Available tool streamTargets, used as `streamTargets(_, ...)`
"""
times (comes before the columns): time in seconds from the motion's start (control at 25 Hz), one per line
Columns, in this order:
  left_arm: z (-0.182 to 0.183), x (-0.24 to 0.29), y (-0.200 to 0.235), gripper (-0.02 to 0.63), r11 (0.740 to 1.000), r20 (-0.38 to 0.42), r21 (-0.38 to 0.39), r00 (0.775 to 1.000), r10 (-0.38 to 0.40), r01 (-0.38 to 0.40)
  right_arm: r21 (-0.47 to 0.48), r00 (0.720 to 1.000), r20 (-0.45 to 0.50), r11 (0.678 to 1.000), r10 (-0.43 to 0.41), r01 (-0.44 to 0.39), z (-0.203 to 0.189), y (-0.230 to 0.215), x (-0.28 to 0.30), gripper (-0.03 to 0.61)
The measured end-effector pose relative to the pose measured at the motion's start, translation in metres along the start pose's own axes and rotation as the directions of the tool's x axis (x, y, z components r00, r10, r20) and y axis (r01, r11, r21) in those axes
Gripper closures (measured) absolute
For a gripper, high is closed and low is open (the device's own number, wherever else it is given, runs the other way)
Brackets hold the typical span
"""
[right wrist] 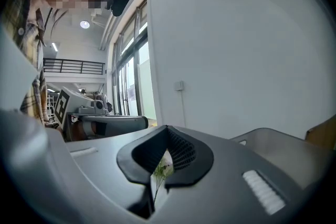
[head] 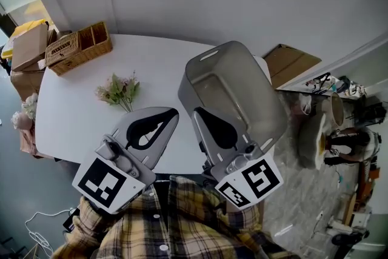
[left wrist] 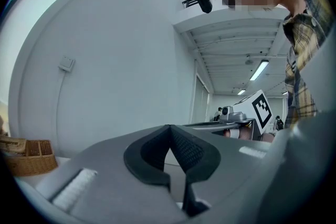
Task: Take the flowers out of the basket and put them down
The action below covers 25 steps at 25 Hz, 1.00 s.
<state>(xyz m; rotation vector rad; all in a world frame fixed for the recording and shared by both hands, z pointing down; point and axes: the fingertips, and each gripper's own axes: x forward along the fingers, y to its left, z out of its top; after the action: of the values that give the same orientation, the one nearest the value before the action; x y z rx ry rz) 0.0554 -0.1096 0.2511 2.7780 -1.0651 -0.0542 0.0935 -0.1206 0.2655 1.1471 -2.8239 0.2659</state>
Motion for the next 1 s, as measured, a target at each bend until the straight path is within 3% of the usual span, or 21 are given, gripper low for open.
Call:
streamTargets(0.16, 0.003, 0.000, 0.000, 0.601, 1.000, 0.024, 0.011, 1.000, 0.000, 0.000, 0.007, 1.000, -0.005, 1.000, 0.017, -0.016, -0.001, 0.000, 0.001, 0.574)
streamTargets(1.0, 0.001, 0.004, 0.011, 0.601, 1.000, -0.003, -0.002, 1.000, 0.005, -0.005, 0.000, 0.999, -0.016, 1.000, 0.029, -0.029, 0.001, -0.003, 0.013, 0.575)
